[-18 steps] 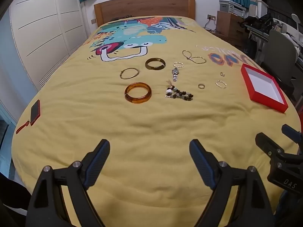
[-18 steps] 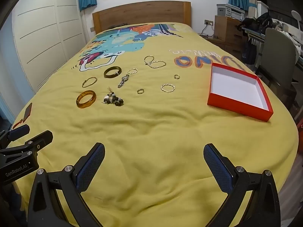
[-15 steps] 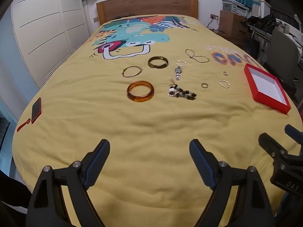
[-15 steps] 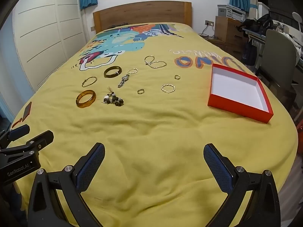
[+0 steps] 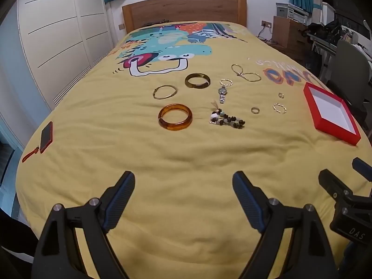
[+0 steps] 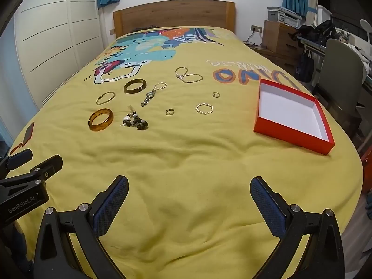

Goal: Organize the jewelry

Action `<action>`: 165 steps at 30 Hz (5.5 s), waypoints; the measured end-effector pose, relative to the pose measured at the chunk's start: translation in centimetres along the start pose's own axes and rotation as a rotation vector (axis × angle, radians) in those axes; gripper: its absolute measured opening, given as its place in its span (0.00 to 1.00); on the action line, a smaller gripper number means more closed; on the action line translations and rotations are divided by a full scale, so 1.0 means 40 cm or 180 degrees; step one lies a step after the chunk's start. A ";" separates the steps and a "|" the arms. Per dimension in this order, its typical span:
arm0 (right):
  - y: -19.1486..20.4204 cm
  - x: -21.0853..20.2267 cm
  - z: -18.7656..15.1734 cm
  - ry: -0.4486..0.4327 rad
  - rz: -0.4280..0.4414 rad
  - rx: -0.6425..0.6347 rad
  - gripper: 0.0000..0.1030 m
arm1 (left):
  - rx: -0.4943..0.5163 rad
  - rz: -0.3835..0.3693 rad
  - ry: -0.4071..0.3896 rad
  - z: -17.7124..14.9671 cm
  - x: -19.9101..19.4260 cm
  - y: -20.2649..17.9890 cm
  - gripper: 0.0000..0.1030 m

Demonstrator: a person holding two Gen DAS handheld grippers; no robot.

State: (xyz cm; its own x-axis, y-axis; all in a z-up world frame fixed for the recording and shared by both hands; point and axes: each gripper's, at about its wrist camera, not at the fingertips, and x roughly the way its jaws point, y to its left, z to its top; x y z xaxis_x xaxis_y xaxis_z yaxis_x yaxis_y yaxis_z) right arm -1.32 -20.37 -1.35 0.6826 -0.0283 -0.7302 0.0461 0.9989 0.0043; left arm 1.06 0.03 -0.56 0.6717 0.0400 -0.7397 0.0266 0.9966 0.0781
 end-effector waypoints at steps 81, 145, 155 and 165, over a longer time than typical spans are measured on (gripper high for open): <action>0.044 0.222 0.085 0.0339 0.1031 -0.0265 0.68 | -0.0596 -0.0122 0.0391 0.159 0.278 0.178 0.81; -0.603 0.202 0.363 -0.0067 0.0124 0.0304 0.12 | 0.0592 -0.1697 0.0518 0.465 0.300 -0.704 0.09; -0.761 0.405 0.401 0.0171 -0.0028 0.0434 0.12 | 0.1091 -0.1603 0.0788 0.443 0.432 -0.951 0.09; -0.828 0.488 0.354 0.0419 -0.0394 0.0552 0.14 | 0.1169 -0.1326 0.0865 0.422 0.512 -0.964 0.11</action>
State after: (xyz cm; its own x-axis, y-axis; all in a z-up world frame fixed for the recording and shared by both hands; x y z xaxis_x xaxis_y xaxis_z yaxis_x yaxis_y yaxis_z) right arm 20.82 -54.51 -6.08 0.5637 -0.1338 -0.8151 0.2557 0.9666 0.0182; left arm 26.29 -38.78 -7.43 0.3387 -0.2820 -0.8976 0.5316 0.8445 -0.0648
